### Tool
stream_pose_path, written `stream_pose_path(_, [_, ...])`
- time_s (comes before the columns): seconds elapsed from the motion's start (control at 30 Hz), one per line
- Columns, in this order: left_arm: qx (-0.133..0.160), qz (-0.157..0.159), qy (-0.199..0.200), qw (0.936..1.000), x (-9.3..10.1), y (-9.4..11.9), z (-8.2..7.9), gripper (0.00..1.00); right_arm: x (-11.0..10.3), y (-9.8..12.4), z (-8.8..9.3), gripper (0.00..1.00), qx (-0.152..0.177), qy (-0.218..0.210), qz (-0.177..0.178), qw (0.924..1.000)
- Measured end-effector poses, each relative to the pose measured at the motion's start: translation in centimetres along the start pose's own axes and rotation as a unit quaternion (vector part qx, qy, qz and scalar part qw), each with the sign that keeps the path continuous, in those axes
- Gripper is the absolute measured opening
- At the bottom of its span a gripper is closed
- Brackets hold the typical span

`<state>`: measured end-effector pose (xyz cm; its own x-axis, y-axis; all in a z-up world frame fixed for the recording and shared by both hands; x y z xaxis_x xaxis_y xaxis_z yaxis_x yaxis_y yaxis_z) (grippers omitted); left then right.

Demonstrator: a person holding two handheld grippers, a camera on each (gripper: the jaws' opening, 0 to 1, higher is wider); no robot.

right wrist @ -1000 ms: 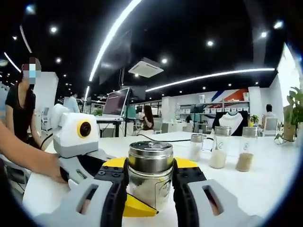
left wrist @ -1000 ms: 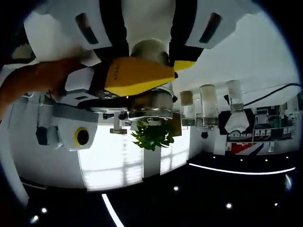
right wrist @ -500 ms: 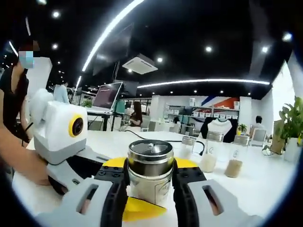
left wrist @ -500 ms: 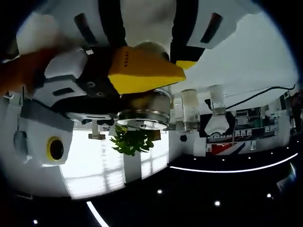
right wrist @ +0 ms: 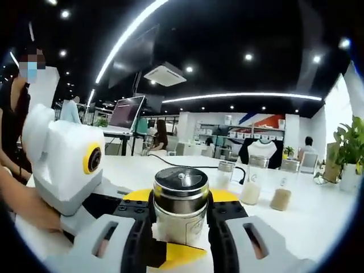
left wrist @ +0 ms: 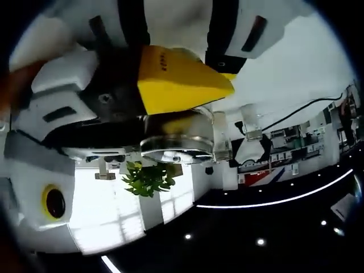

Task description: Rotate the seasoning bottle until the label or dispensing opening points toward the visible target arrow and the bottle remains upright within the marked orientation range

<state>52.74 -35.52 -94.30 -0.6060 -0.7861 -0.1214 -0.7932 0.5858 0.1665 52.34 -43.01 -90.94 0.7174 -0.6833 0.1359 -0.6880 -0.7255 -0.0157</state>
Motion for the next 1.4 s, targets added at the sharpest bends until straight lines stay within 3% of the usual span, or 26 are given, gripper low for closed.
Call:
stream_pose_path(0.17, [0.007, 0.007, 0.005, 0.9999, 0.0, 0.2, -0.1, 0.37, -0.4, 0.5, -0.2, 0.34, 0.012, -0.010, -0.010, 0.9998])
stream_pose_path(0.33, [0.008, 0.018, 0.008, 0.9998, -0.4, 0.4, -0.1, 0.37, -0.4, 0.6, -0.1, 0.34, 0.043, -0.044, -0.050, 0.9969])
stream_pose_path(0.4, [0.012, 0.030, 0.003, 0.9995, -0.4, 0.4, -0.2, 0.37, 0.2, 0.9, 0.0, 0.34, 0.041, -0.060, -0.047, 0.9963])
stream_pose_path(0.77, [0.033, 0.067, 0.008, 0.9972, 0.0, 0.6, -0.4, 0.37, 0.0, 1.3, -0.2, 0.35, 0.050, -0.056, -0.070, 0.9948])
stream_pose_path(0.93, [0.050, 0.092, 0.035, 0.9939, 0.0, 1.0, -0.7, 0.37, 0.2, 1.4, -0.3, 0.35, 0.056, -0.083, -0.079, 0.9919])
stream_pose_path(1.13, [0.055, 0.097, 0.044, 0.9928, 0.1, 1.1, -0.8, 0.37, 0.3, 1.3, -0.5, 0.35, 0.062, -0.075, -0.084, 0.9918])
stream_pose_path(1.4, [0.043, 0.073, 0.017, 0.9963, 0.2, 0.9, -0.5, 0.37, -0.3, 1.0, -0.3, 0.34, 0.033, -0.026, -0.062, 0.9972])
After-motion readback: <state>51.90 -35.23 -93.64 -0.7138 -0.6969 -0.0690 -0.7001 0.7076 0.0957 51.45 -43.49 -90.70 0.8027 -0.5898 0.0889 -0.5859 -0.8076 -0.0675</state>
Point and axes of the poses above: the point that each gripper's makers call its tool centre point, and the gripper's own axes: y roughly backward along the fingers, x roughly to its right, z roughly out of its underside, the point moved 9 cm from there along y, roughly backward along the fingers, and after that the axes turned 1 degree about -y, right-handed, at the moved point
